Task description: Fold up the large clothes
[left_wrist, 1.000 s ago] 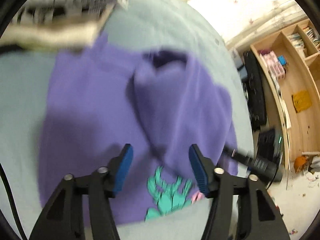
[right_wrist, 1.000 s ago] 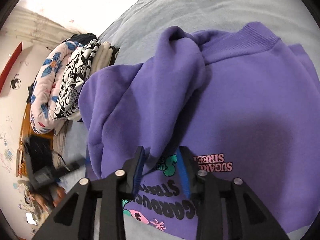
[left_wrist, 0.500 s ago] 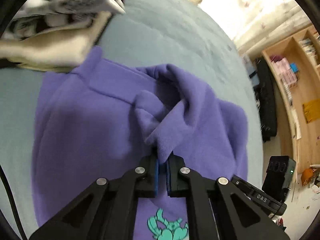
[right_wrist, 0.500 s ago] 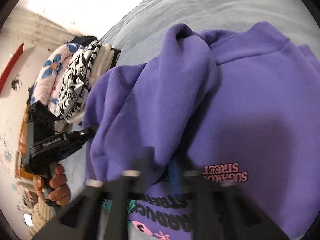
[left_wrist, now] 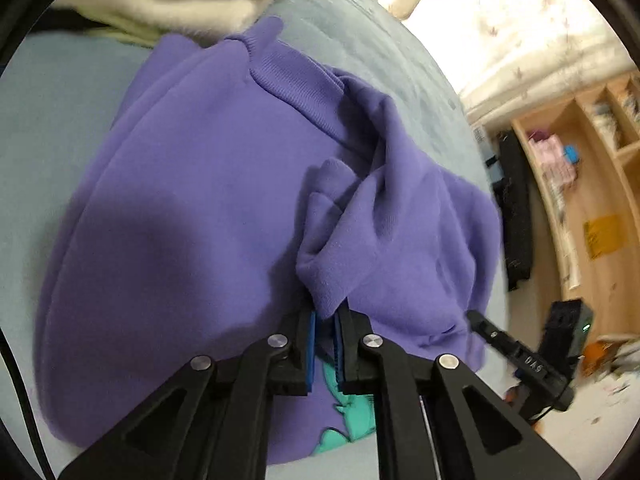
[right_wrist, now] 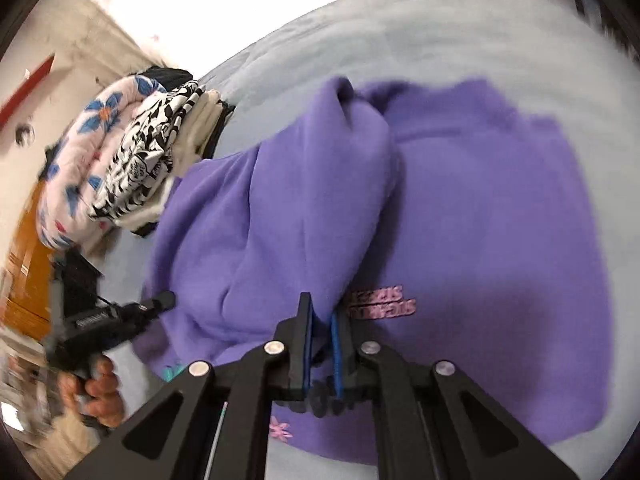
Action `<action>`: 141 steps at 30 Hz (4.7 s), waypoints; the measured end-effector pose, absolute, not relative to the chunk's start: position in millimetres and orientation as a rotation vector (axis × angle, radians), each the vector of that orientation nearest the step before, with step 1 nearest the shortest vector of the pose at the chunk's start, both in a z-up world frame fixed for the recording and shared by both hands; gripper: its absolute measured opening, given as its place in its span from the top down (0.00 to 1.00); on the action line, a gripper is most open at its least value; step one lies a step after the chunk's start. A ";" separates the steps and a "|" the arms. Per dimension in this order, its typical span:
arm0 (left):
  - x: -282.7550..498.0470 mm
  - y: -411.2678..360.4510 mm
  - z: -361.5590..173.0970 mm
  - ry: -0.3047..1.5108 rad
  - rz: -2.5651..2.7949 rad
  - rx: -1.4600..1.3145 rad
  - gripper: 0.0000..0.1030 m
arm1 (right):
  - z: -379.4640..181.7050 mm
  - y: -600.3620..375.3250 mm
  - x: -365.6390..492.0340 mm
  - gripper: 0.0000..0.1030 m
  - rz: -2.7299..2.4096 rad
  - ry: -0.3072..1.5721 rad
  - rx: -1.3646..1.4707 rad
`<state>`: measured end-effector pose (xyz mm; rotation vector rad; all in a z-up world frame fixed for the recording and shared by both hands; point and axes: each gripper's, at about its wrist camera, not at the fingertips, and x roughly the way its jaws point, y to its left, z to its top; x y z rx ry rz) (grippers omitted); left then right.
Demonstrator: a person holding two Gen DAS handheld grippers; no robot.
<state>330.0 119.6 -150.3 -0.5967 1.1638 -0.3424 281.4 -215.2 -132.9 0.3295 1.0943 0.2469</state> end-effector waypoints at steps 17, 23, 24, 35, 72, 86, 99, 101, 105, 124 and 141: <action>381.2 124.8 -72.9 1.031 -0.374 -0.498 0.45 | -114.5 -238.2 299.2 0.69 0.226 1.044 0.421; 424.2 96.0 -117.1 1.147 -0.404 -0.584 0.45 | -110.0 -232.2 334.8 0.69 0.196 1.034 0.386; 426.8 93.2 -124.1 1.156 -0.407 -0.595 0.45 | -111.5 -231.1 340.5 0.69 0.190 1.037 0.382; 410.5 64.4 -115.3 0.990 -0.251 -0.392 0.96 | -131.2 -238.5 335.0 0.93 0.096 1.027 0.297; 329.0 58.7 -131.2 0.960 -0.237 -0.208 0.72 | -142.1 -202.5 283.7 1.00 0.099 0.959 0.056; 327.2 47.9 -119.5 0.987 -0.208 -0.165 0.69 | -132.5 -200.2 275.4 0.95 0.080 0.970 0.085; 261.9 51.4 -54.0 0.959 -0.204 -0.141 0.54 | -41.1 -185.2 204.6 0.95 0.133 0.866 0.090; 242.9 53.4 -37.1 0.939 -0.201 -0.130 0.53 | -19.6 -181.4 185.5 0.95 0.142 0.835 0.086; 211.5 59.0 -12.1 0.923 -0.182 -0.116 0.51 | 17.7 -173.3 149.2 0.95 0.160 0.791 0.066; 134.1 119.6 -16.6 0.960 -0.183 -0.255 0.41 | 45.0 -139.2 65.7 0.61 0.196 0.674 0.012; 220.1 161.9 -172.7 1.002 -0.251 -0.709 0.41 | -56.8 -115.7 159.8 0.62 0.202 0.686 0.032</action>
